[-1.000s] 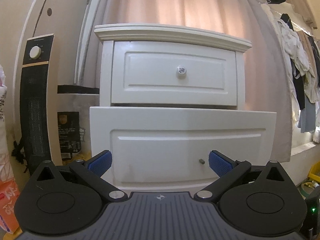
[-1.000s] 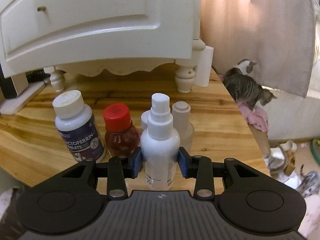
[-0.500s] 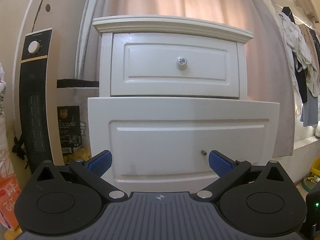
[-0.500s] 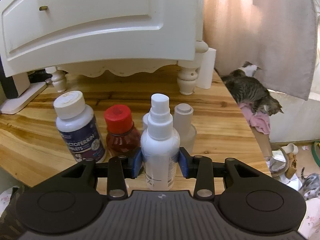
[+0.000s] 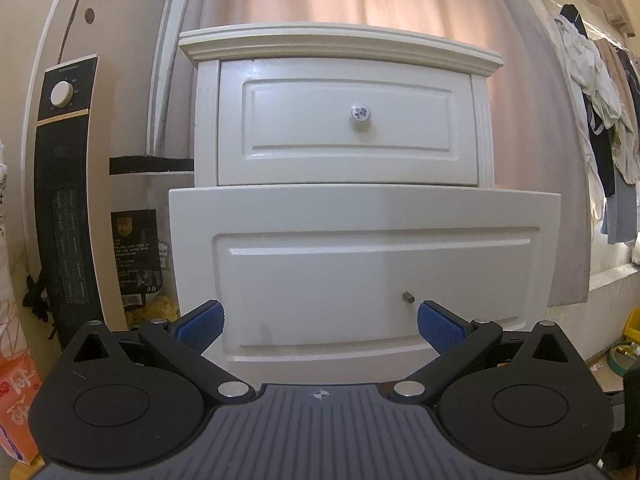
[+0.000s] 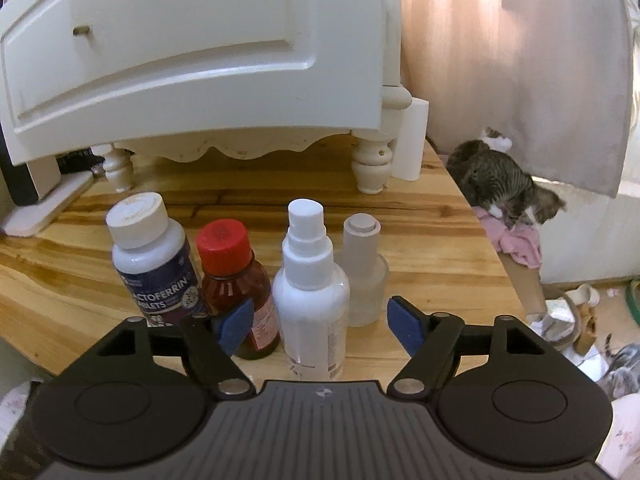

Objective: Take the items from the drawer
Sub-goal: 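Open the right tool to release the spray bottle and back away, then move the left tool to the lower drawer knob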

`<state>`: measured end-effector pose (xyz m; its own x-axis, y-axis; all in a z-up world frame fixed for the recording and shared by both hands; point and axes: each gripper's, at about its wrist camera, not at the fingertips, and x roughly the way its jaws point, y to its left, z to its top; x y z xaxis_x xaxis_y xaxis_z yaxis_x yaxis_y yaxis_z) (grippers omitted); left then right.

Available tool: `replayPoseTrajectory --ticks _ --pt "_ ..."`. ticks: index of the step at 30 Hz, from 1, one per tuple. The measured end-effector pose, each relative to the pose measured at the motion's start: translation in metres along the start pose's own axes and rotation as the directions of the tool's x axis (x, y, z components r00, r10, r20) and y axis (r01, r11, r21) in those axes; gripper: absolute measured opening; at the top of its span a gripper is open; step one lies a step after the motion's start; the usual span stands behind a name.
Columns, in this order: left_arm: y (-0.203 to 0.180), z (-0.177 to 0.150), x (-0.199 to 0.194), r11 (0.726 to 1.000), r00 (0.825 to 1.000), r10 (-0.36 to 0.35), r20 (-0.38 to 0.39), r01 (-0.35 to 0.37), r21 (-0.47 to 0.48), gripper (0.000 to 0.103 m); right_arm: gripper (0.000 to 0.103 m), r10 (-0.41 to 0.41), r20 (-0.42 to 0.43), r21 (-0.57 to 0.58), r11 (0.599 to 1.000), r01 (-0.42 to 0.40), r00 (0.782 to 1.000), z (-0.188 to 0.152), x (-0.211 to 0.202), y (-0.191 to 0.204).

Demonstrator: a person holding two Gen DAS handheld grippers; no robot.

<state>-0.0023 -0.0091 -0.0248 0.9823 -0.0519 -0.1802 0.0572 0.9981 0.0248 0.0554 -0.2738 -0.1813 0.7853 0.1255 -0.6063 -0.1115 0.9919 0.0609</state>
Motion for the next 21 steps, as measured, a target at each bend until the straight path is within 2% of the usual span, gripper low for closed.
replayPoseTrajectory --ticks 2,4,5,6,13,21 --pt "0.000 -0.001 0.002 1.000 1.000 0.000 -0.004 0.000 -0.003 0.103 0.078 0.024 0.003 0.016 1.000 -0.024 1.000 0.001 -0.002 -0.002" --pt "0.000 -0.001 0.004 1.000 1.000 -0.002 -0.011 0.002 -0.007 0.103 0.089 0.020 0.006 0.031 0.999 -0.021 1.000 0.002 -0.004 -0.004" --pt "0.001 -0.001 0.005 1.000 1.000 -0.006 -0.015 0.005 -0.012 0.103 0.101 0.010 0.008 0.036 0.999 -0.010 1.000 0.003 -0.005 -0.005" --pt "0.001 -0.001 0.005 1.000 1.000 -0.009 -0.019 0.009 -0.016 0.103 0.103 0.002 0.010 0.040 0.999 -0.002 1.000 0.004 -0.007 -0.005" --pt "0.001 0.001 0.004 1.000 1.000 -0.012 -0.011 0.011 -0.016 0.103 0.103 0.037 0.012 0.097 0.995 -0.038 0.999 0.010 -0.015 -0.013" --pt "-0.001 -0.001 0.006 1.000 1.000 -0.022 -0.020 0.022 -0.007 0.103 0.103 0.042 0.020 0.064 0.997 -0.043 0.999 0.014 -0.024 -0.007"
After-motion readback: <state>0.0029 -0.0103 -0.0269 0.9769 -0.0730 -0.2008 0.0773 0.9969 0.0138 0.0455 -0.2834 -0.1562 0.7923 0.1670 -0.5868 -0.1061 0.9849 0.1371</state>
